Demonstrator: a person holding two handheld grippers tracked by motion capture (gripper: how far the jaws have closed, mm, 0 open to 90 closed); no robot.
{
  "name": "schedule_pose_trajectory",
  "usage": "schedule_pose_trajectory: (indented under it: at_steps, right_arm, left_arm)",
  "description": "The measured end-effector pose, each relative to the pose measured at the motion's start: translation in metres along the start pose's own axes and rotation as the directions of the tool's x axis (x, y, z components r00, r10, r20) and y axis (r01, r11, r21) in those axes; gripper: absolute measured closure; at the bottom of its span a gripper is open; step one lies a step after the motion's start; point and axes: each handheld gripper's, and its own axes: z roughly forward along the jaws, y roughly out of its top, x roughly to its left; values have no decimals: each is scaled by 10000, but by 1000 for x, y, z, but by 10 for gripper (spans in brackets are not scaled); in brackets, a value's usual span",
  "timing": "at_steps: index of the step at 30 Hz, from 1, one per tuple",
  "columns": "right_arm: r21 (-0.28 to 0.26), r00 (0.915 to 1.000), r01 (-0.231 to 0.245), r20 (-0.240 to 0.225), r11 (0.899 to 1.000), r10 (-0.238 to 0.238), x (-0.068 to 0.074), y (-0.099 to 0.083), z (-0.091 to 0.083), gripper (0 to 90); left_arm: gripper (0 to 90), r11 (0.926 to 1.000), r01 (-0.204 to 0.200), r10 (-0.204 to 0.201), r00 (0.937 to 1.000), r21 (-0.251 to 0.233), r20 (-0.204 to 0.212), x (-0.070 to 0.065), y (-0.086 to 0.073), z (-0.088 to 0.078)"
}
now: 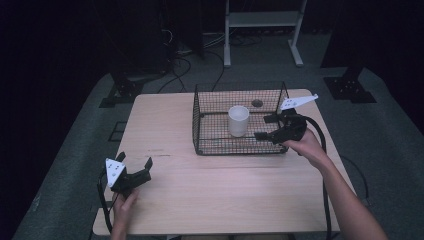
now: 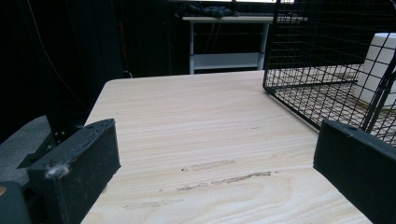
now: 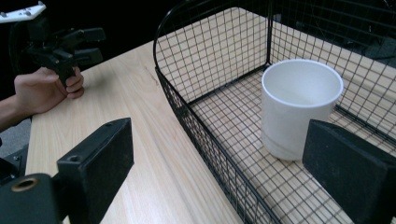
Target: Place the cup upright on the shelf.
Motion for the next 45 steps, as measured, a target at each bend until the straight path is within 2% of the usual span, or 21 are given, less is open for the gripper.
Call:
schedule_pose_trajectory:
  at_steps: [4, 7, 26, 34, 42, 45]
  right_arm:
    - [72, 9998, -104, -152, 9999, 105, 0, -5, -4, 79]
    - [-148, 9998, -186, -103, 9997, 185, 0, -13, -10, 79]
    - [-235, 9990, -446, 22, 9987, 447, 3, -42, -30, 79]
    - [-100, 9984, -559, -15, 9984, 559, 5, -56, -36, 78]
    - [68, 9994, -348, 36, 9994, 348, 11, -61, -40, 79]
    - [120, 9995, -314, 57, 9994, 313, 14, -68, -42, 79]
  left_arm:
    - [0, 10000, 7, -7, 10000, 5, -1, 0, 0, 0]
    - [0, 10000, 4, -4, 10000, 5, -3, 0, 0, 0]
    - [0, 10000, -13, 13, 10000, 24, -23, 0, 0, 0]
    - [0, 10000, 0, 0, 10000, 41, -28, 0, 0, 0]
    - [0, 10000, 25, -25, 10000, 36, -19, 0, 0, 0]
    - [0, 10000, -1, 1, 10000, 34, -14, 0, 0, 0]
